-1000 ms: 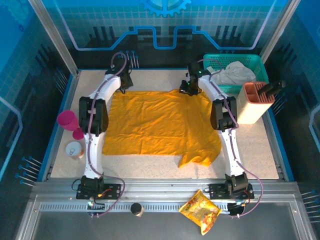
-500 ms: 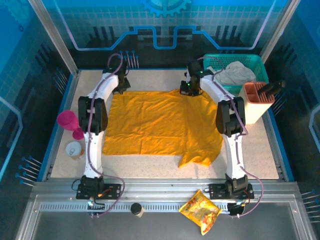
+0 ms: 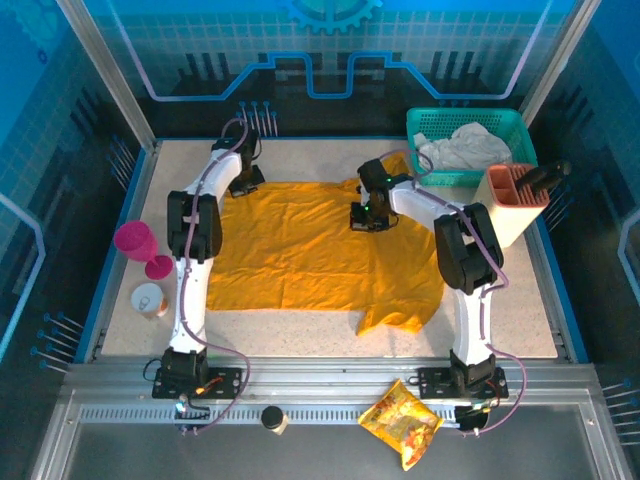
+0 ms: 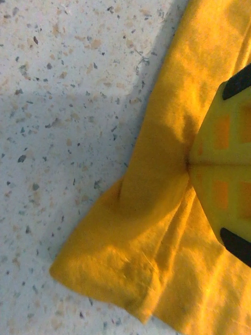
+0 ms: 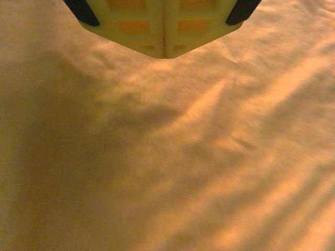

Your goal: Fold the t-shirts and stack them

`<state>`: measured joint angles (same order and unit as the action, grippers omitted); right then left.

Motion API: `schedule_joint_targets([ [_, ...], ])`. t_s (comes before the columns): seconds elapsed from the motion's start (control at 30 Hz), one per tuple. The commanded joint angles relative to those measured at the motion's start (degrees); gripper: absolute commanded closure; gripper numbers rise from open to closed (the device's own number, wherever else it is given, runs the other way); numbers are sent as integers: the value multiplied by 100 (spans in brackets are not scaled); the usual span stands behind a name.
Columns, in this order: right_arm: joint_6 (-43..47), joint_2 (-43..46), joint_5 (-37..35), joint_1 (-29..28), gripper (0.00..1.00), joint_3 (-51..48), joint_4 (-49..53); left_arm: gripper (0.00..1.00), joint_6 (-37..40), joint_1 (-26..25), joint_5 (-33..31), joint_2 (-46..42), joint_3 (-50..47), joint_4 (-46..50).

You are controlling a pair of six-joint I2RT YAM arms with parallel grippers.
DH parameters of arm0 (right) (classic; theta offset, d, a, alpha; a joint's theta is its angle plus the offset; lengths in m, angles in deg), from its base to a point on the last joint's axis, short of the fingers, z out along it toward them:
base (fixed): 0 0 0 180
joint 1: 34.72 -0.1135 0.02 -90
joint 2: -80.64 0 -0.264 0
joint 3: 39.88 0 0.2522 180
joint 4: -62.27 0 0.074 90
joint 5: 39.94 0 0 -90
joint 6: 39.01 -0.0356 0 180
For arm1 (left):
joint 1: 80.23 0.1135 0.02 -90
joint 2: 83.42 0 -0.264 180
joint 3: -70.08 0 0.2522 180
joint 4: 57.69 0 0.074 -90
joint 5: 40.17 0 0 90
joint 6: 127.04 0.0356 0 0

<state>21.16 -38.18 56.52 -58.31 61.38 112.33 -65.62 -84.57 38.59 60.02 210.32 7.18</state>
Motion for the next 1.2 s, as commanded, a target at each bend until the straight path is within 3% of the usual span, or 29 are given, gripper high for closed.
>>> schedule_joint_targets([
  [0.0, -268, -24, 24, -50, 100, -210, -275, 100, -92, 21, 227, 57, 198, 213],
  [0.33, -280, -302, -43, -61, 100, 17, -171, 100, -45, 21, 204, -1011, -1292, -486],
  [0.37, -278, -333, -39, -62, 100, 37, -158, 97, -43, 21, 128, -1108, -1386, -499],
  [0.43, -278, -373, -25, -65, 100, 50, -149, 66, -43, 34, -41, -1276, -1538, -519],
  [0.47, -278, -393, -14, -66, 100, 57, -140, 56, -51, 51, -118, -1338, -1579, -532],
  [0.57, -270, -428, 14, -65, 100, 70, -116, 39, -77, 149, -234, -1387, -1552, -480],
  [0.7, -270, -422, 30, -64, 100, 30, -131, 43, -164, 381, -175, -1288, -1449, -505],
  [0.87, -260, -418, 40, -57, 100, 20, -117, 65, -114, 557, -103, -839, -919, -330],
  [1.17, -256, -396, 22, -56, 100, 5, -92, 68, -102, 634, 60, -461, -404, -406],
])
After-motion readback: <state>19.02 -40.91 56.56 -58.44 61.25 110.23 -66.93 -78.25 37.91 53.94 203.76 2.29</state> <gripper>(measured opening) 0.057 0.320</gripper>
